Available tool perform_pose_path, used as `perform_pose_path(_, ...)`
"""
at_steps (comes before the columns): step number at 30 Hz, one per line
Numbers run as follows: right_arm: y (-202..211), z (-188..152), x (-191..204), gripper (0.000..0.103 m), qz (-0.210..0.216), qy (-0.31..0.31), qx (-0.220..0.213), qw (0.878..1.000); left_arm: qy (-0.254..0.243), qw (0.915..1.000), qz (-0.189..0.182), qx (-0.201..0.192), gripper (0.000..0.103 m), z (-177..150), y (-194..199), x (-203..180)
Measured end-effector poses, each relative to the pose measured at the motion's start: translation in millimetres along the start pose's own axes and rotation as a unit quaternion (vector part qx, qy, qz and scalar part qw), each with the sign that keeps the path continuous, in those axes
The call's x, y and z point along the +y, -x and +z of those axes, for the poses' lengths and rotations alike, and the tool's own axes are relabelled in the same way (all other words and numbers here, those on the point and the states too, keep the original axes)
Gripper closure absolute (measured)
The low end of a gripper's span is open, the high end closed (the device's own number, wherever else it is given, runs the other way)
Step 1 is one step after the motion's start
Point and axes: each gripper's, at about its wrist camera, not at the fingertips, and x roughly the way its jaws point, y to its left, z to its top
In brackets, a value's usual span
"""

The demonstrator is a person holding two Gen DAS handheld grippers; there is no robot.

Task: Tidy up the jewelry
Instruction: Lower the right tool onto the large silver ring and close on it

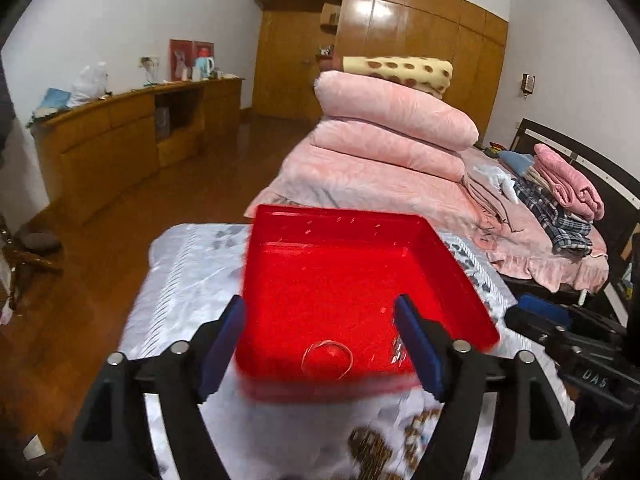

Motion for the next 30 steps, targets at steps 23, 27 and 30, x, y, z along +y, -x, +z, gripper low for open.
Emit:
perform_pose_path(23,66.1,-158.6,-15.9,0.051,-0.075,-0.049,0.084,0.992,-0.036,0.9967,0.031,0.065,0.009,-154.5,91.5,-11.8)
perform_pose_path(27,63.9,-169.0,-16.2,0.062,-0.069,-0.058,0.102,0.991,-0.049,0.9958,0.021,0.075,0.024,-162.7,92.1,-24.7)
perform_pose_path(30,64.3,-174.3,-14.0,0.066,-0.072,-0.054,0.106,0.990,-0.054,0.9946,0.013,0.088,0.039,-168.6,85.9,-30.7)
